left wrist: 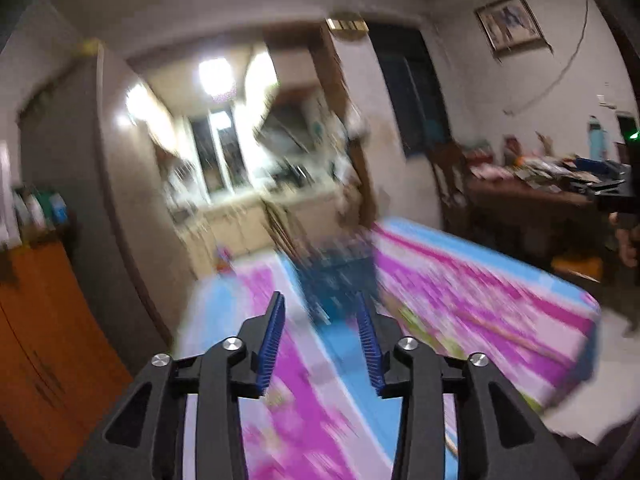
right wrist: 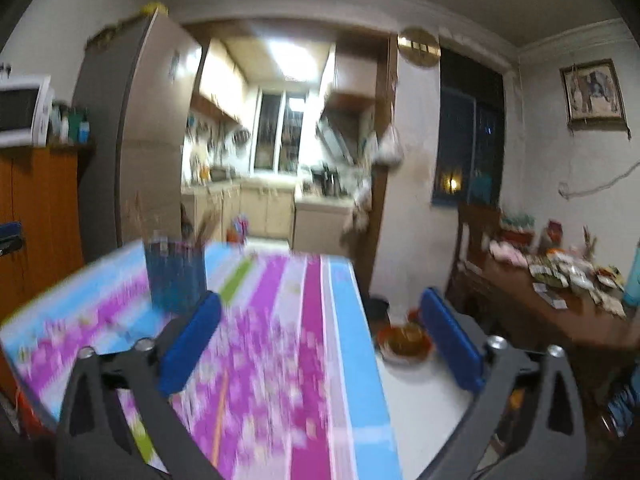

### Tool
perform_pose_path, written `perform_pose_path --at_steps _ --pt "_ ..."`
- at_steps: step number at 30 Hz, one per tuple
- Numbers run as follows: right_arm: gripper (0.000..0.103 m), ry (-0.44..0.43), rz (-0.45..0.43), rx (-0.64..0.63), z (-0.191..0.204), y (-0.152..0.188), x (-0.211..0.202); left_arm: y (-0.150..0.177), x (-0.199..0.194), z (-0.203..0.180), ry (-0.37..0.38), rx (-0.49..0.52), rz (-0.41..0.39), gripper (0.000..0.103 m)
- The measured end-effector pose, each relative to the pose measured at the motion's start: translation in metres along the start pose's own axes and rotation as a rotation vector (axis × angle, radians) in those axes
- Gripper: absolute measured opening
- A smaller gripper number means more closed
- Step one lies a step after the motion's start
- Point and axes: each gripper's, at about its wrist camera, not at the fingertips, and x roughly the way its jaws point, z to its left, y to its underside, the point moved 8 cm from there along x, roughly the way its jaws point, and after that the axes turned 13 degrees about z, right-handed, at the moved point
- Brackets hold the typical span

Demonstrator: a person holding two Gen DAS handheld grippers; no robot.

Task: Organize utensils
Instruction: 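Lower the right gripper onto a chopstick and close while the left gripper grasps the last one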

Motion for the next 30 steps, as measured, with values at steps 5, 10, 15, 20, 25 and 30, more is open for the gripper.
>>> perform_pose_path --at_steps 5,10,15,20,25,30 --pt "0.097 -0.025 0.129 0.021 0.03 0.08 0.01 0.09 0.027 -0.065 0.14 -0.01 0.169 0.063" --pt "0.096 -0.077 0.199 -0.015 0.074 0.133 0.017 0.131 0.053 -0.094 0.089 0.019 0.243 0.063" --pt "0.069 -0.058 0.221 -0.096 0.102 0.162 0.025 0.134 0.071 -0.106 0.101 -0.02 0.266 0.053" --pt "0.044 -0.094 0.257 -0.089 0.104 0.174 0.038 0.136 0.083 -0.115 0.078 -0.007 0.25 0.043" --pt "0.023 -0.145 0.293 -0.069 0.098 0.182 0.047 0.137 0.082 -0.115 0.056 -0.015 0.219 0.042" --pt "0.018 -0.192 0.296 -0.082 0.102 0.188 0.047 0.137 0.081 -0.114 0.046 -0.025 0.205 0.042"
